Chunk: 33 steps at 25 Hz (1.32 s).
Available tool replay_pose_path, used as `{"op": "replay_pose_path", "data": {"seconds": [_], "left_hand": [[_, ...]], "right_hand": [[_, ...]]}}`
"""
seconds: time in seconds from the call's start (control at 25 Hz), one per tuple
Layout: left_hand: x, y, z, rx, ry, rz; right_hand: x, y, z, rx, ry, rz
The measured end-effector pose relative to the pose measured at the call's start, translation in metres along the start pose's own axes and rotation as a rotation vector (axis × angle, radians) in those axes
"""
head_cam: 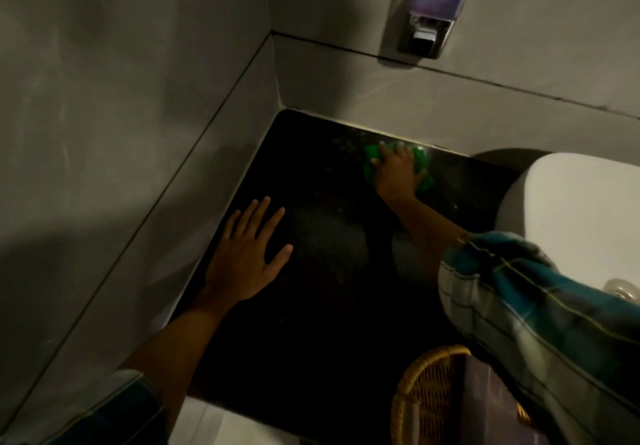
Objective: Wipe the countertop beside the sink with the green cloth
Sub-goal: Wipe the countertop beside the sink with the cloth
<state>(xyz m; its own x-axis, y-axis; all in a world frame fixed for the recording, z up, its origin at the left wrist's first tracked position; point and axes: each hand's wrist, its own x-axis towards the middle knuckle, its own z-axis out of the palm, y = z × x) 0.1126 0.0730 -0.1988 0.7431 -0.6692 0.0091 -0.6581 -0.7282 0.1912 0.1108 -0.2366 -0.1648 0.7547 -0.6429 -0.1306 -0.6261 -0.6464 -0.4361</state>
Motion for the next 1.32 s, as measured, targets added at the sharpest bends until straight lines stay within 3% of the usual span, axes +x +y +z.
{"op": "replay_pose_path", "data": {"seconds": [0.12,0.28,0.36,0.44,0.56,0.64,0.72,0.84,0.92,1.0,1.08,1.2,1.24,1.32], "left_hand": [[0.007,-0.001,0.002,-0.026,0.016,0.003],[0.029,0.024,-0.010,-0.023,0.001,0.083],[0.028,0.010,-0.005,-0.030,-0.023,0.051],[0.015,0.001,-0.004,-0.008,-0.020,0.026],[0.006,0.000,-0.006,-0.003,-0.009,0.012],[0.002,0.003,-0.004,-0.027,-0.005,0.020],[0.002,0.005,-0.003,-0.032,0.002,0.023],[0.002,0.002,-0.005,-0.020,-0.015,0.012],[0.002,0.000,-0.005,-0.020,-0.019,0.012],[0.002,0.000,-0.008,-0.036,-0.019,0.015],[0.003,0.000,-0.009,-0.039,-0.011,0.020],[0.004,0.001,-0.004,-0.020,-0.005,0.010],[0.003,0.002,-0.002,-0.004,0.003,0.004],[0.003,0.001,0.000,0.009,0.021,0.001]], "right_hand": [[0.001,-0.052,0.018,-0.065,-0.126,-0.233],[-0.054,-0.012,0.013,-0.122,-0.112,-0.497],[-0.070,0.021,0.017,-0.190,-0.067,-0.388],[-0.063,0.052,-0.001,-0.222,0.001,-0.125],[-0.062,0.065,-0.023,0.003,0.125,0.369],[-0.095,0.045,-0.002,0.083,0.193,0.502],[-0.133,0.010,0.030,0.057,0.145,0.280],[-0.116,-0.034,0.049,-0.084,-0.065,-0.285],[-0.068,-0.040,0.039,-0.154,-0.120,-0.411],[-0.030,-0.020,0.022,-0.178,-0.070,-0.296],[-0.017,0.019,0.004,-0.149,0.065,-0.047],[-0.053,0.062,-0.003,-0.065,0.217,0.292],[-0.071,0.060,0.004,-0.051,0.207,0.311],[-0.100,0.035,0.025,-0.072,0.108,0.166]]}}
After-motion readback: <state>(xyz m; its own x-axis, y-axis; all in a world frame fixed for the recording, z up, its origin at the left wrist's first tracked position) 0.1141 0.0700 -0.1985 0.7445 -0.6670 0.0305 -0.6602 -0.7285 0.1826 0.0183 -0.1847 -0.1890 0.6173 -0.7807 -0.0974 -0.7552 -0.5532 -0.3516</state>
